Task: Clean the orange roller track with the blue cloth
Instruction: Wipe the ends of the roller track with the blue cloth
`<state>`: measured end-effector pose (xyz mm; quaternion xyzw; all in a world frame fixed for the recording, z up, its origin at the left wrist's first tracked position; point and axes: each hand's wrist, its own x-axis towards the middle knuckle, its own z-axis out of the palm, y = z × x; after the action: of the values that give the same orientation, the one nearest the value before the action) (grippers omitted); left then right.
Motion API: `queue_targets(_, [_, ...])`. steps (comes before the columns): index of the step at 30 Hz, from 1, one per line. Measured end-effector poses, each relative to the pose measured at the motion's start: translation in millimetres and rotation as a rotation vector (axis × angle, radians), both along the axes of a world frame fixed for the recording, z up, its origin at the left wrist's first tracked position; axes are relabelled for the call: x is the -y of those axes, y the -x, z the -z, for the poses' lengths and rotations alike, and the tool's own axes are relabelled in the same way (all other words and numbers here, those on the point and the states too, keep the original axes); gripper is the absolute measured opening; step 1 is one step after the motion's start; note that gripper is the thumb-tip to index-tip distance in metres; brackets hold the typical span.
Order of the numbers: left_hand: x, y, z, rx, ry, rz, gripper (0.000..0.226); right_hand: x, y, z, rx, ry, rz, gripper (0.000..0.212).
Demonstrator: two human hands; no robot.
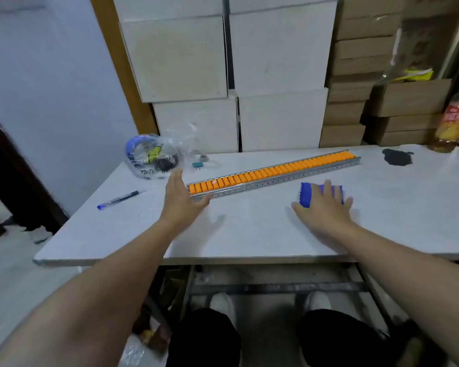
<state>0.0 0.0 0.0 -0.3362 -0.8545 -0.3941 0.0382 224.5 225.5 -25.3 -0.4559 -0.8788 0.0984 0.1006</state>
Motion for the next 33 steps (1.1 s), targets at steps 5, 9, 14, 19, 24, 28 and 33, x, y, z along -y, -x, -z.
queue_targets(5, [-17, 7, 14, 0.166, 0.006, -0.031, 0.102, -14, -2, 9, -0.04, -0.087, -0.011, 0.054])
queue_targets(9, [-26, 9, 27, 0.185, 0.044, -0.043, 0.106, -27, -2, 7, -0.012, -0.245, -0.026, 0.03])
queue_targets(14, [-25, 16, 28, 0.253, -0.043, -0.031, 0.095, -33, 5, -5, -0.547, -0.043, 0.019, 0.019])
queue_targets(19, [-30, 14, 29, 0.172, 0.029, -0.054, 0.07, -49, 27, -40, -1.258, 0.556, 0.255, 0.02])
queue_targets(24, [-31, 25, 29, 0.212, 0.06, -0.108, 0.093, -97, 42, -51, -1.432, 0.783, 0.416, 0.015])
queue_targets(28, [-33, 28, 31, 0.217, 0.043, -0.119, 0.082, -146, 48, -41, -1.31, 0.39, 0.493, 0.018])
queue_targets(33, [-34, 31, 36, 0.199, 0.027, -0.113, 0.067, -193, 46, -29, -0.894, 0.024, 0.361, 0.027])
